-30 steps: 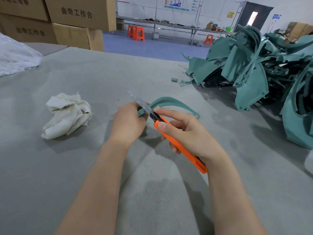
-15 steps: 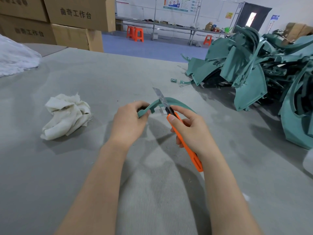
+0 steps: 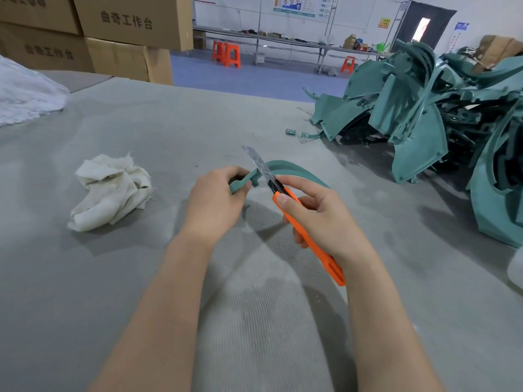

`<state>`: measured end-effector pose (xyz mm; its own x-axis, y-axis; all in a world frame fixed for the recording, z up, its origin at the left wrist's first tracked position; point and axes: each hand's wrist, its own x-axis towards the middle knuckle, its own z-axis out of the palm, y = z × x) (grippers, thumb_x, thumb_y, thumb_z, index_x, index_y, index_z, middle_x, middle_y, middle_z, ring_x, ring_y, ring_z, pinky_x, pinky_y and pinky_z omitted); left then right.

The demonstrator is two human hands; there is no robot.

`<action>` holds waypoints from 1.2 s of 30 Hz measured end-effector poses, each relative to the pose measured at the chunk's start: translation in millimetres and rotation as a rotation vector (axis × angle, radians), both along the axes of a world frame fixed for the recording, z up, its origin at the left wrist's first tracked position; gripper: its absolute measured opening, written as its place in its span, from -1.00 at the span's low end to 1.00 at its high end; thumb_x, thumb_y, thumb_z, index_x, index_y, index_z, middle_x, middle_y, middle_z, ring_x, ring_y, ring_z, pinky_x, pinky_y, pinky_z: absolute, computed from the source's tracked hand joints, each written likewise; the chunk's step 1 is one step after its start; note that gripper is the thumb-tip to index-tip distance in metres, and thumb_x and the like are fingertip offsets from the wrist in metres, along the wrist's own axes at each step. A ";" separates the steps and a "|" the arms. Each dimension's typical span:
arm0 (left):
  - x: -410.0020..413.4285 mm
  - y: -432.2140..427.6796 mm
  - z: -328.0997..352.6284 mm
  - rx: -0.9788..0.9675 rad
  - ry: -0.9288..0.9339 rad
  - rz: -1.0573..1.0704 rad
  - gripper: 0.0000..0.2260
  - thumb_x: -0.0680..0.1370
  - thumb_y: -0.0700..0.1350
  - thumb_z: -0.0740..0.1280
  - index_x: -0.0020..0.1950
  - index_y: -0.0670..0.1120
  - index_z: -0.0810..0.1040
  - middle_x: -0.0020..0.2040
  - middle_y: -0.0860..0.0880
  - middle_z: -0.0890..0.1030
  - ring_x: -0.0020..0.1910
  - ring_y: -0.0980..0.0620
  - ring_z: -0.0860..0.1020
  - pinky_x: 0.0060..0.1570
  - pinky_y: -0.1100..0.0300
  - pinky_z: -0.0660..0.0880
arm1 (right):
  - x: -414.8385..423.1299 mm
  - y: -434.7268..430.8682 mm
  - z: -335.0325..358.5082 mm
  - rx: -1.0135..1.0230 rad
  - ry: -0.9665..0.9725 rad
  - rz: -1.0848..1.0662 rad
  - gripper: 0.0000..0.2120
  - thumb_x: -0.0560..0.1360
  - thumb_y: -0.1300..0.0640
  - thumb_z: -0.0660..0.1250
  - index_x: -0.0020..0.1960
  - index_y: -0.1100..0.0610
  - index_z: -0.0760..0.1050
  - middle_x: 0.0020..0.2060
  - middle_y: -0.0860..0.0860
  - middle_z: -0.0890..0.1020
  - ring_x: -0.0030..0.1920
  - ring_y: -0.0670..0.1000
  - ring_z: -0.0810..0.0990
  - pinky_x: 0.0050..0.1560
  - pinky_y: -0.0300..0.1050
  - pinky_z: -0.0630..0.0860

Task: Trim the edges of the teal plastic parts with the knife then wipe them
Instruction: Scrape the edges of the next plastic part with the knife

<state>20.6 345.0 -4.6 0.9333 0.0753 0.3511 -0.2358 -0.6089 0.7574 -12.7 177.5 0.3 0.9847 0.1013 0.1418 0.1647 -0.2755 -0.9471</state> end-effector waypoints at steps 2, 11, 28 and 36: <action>0.3 -0.3 -0.3 -0.002 -0.001 0.001 -0.87 0.56 -0.14 0.30 -0.02 0.01 0.64 -0.21 0.05 0.60 -0.12 -0.06 0.54 -0.12 0.10 0.43 | -0.6 -0.2 1.2 0.001 0.004 0.004 -0.77 0.54 0.05 0.35 0.14 -0.22 0.57 -0.42 -0.07 0.54 -0.49 0.00 0.44 -0.49 -0.21 0.42; 2.3 -1.1 0.8 -0.015 0.051 0.052 -0.83 0.54 -0.16 0.29 0.05 -0.06 0.64 -0.04 -0.11 0.66 0.00 -0.16 0.58 -0.06 0.06 0.49 | -8.7 8.7 10.1 0.066 0.018 0.196 -0.74 0.55 0.10 0.35 0.05 -0.29 0.59 -0.32 0.09 0.52 -0.50 -0.02 0.41 -0.50 -0.22 0.42; 1.0 0.5 -2.8 -0.034 -0.033 -0.007 -0.86 0.57 -0.12 0.31 0.01 0.06 0.64 -0.26 0.17 0.56 -0.18 0.06 0.49 -0.25 0.26 0.33 | 13.6 -3.7 -8.7 0.069 -0.024 -0.332 -0.85 0.58 0.01 0.27 0.15 -0.12 0.45 -0.25 0.04 0.58 -0.48 -0.07 0.51 -0.43 -0.18 0.46; -1.8 0.7 -3.4 -0.055 -0.047 -0.083 -0.83 0.58 -0.12 0.30 0.05 0.10 0.63 -0.15 0.15 0.62 -0.16 0.11 0.50 -0.24 0.46 0.33 | 22.7 -22.9 -17.1 0.154 0.054 -0.481 -0.75 0.61 0.05 0.23 0.28 -0.09 0.40 -0.19 0.07 0.58 -0.50 -0.03 0.49 -0.42 -0.15 0.51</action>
<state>18.8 345.6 -8.0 0.9196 0.0186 0.3925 -0.3201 -0.5436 0.7759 10.0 154.5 -16.8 0.9212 -0.3833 0.0674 0.0037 -0.1647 -0.9863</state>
